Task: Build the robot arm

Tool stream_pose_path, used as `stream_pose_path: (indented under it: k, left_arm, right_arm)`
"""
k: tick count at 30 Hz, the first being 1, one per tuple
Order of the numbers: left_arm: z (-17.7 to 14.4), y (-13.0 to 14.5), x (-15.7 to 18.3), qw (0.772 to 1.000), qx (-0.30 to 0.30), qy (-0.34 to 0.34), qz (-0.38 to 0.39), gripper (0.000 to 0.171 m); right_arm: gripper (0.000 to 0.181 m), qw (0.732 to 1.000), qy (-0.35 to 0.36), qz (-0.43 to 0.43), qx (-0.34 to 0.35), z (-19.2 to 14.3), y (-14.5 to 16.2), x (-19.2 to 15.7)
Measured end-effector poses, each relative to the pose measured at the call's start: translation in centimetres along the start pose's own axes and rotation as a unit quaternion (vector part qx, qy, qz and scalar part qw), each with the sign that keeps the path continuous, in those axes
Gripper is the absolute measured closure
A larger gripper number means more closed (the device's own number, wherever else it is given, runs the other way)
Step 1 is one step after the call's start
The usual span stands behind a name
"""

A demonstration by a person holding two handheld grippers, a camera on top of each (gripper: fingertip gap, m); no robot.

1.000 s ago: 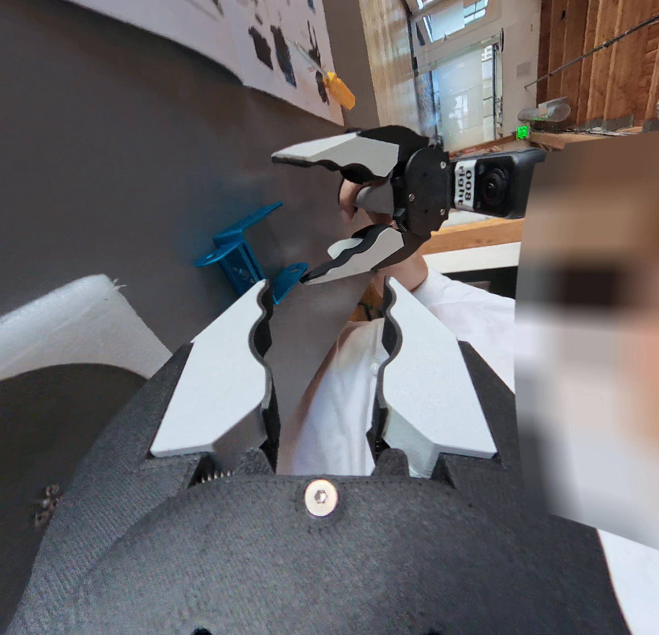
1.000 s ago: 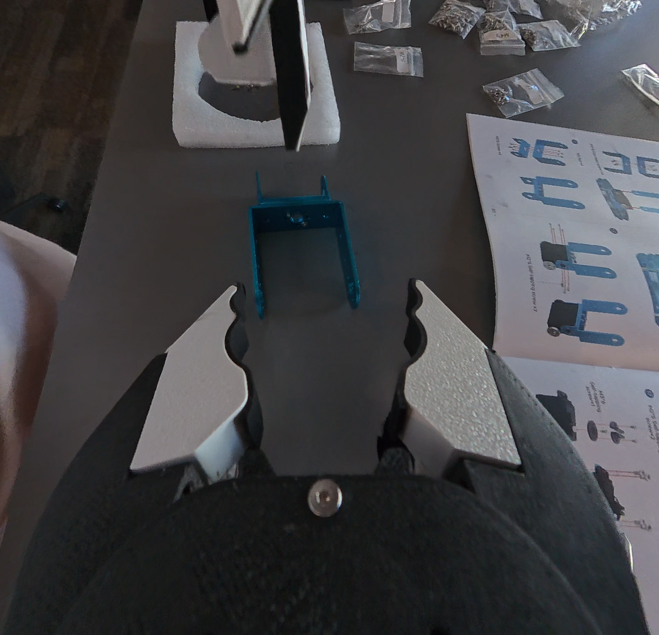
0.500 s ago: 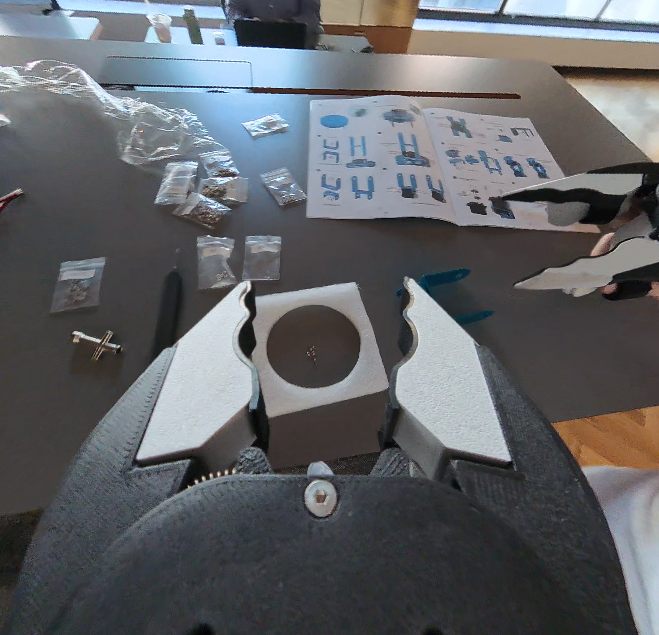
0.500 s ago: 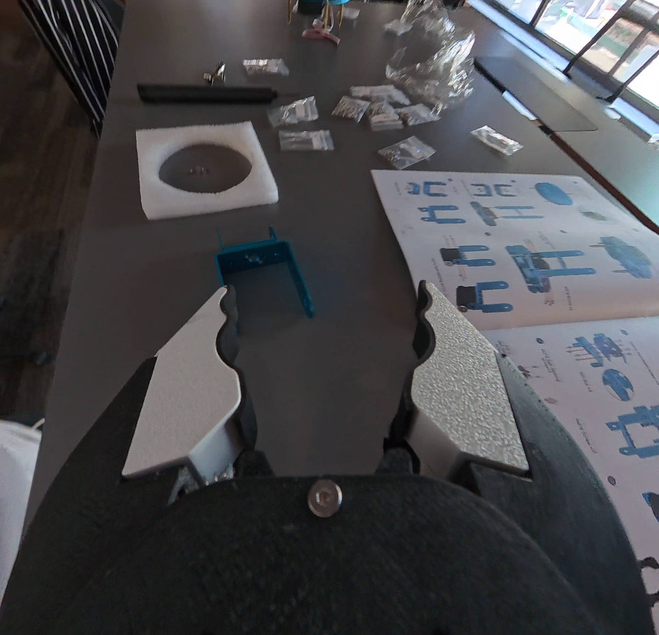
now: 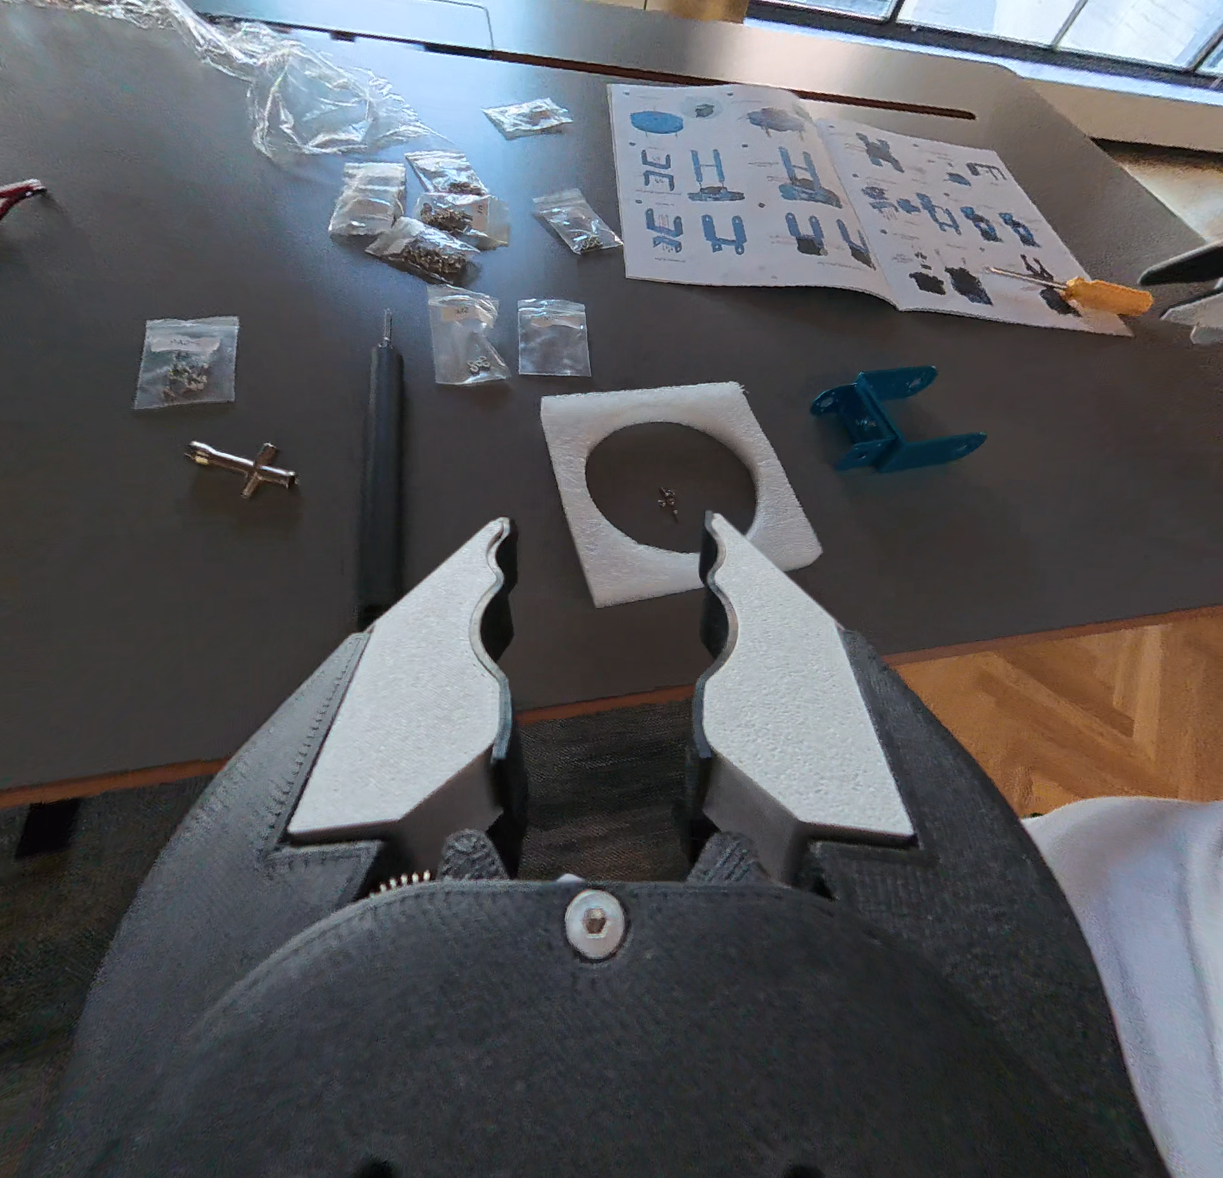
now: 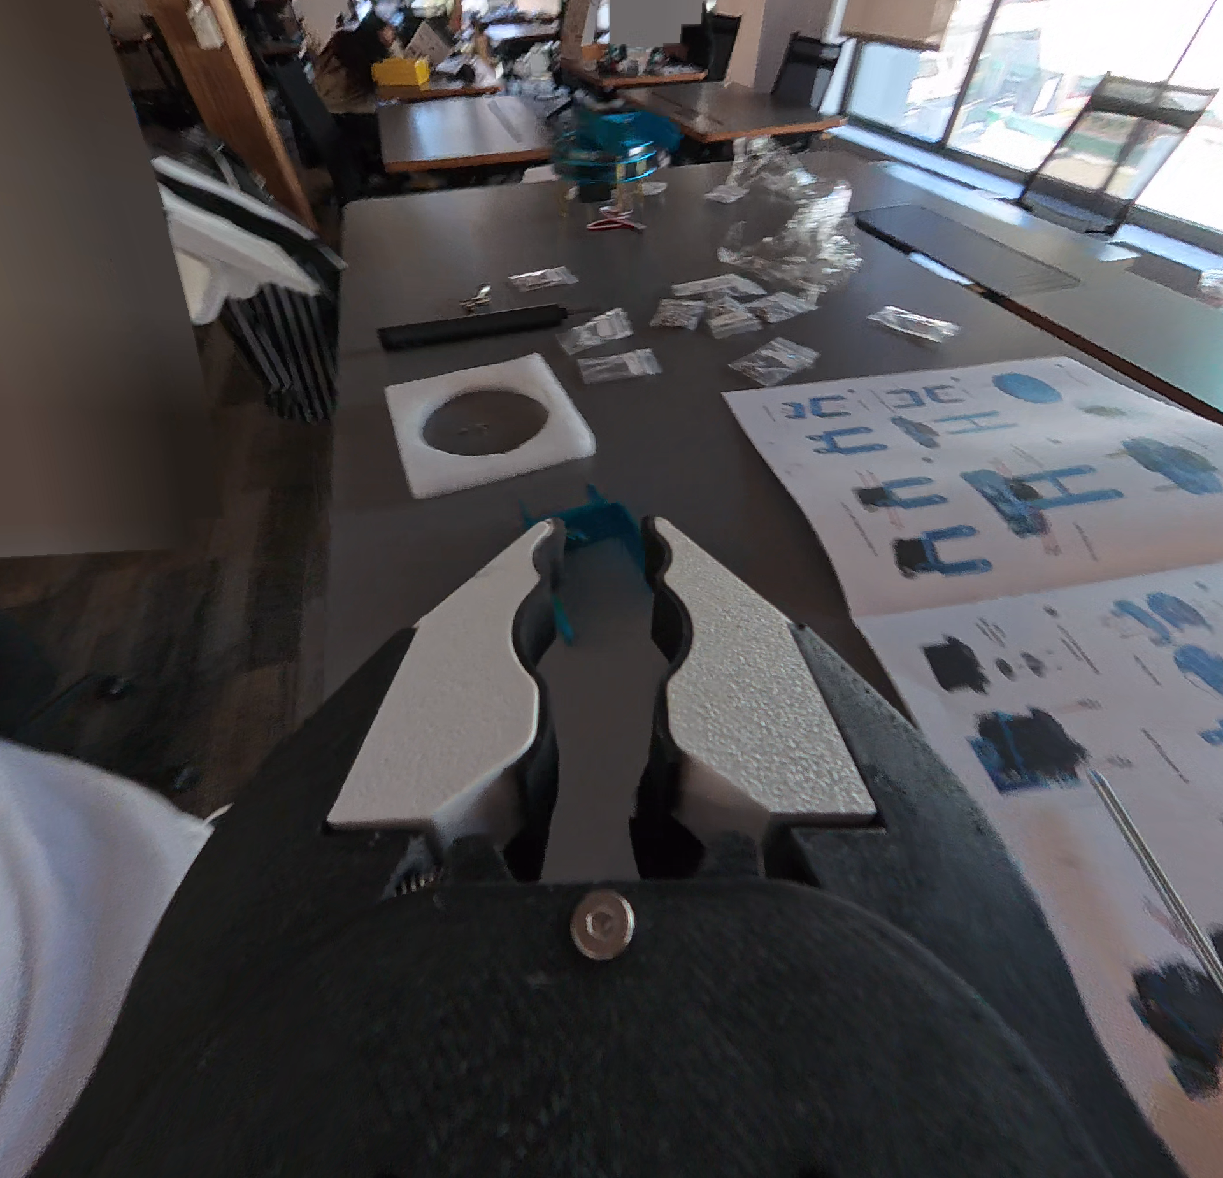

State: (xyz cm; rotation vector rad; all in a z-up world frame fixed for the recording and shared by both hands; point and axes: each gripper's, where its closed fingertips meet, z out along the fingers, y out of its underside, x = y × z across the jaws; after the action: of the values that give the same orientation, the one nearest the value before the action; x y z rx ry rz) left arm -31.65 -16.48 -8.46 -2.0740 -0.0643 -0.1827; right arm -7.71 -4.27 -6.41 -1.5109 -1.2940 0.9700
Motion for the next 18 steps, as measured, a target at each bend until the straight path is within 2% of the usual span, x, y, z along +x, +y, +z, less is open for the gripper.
stream_pose_path:
  k: [2, 4, 7, 10, 12, 18]
  left_arm:
    - [0.5, -0.5, -0.8, 1.0, -0.001, 0.027, 0.014, 0.119]
    - [0.5, -0.7, -1.4, 0.997, -0.006, 0.07, 0.019, 0.118]
    - [0.3, -0.7, -2.2, 0.993, -0.007, 0.112, 0.032, 0.118]
    - [-0.3, -0.1, -3.1, 0.989, -0.01, 0.143, 0.041, 0.118]
    - [-0.7, 0.4, -3.8, 0.986, -0.014, 0.161, 0.043, 0.118]
    - [-1.9, 1.0, -5.8, 0.98, -0.014, 0.193, 0.041, 0.118]
  right_arm:
    - [0.169, 0.998, -0.043, -0.037, -0.031, 2.2, -1.3, -3.1]
    - [0.17, 0.99, -0.088, -0.086, -0.075, 5.5, -2.2, -6.1]
    - [0.167, 0.954, -0.161, -0.166, -0.192, 11.3, -0.8, -9.1]
    - [0.166, 0.915, -0.19, -0.231, -0.272, 16.4, 0.9, -9.5]
    - [0.165, 0.893, -0.214, -0.251, -0.307, 18.4, 1.9, -9.7]
    - [0.164, 0.858, -0.239, -0.265, -0.369, 20.6, 3.9, -9.0]
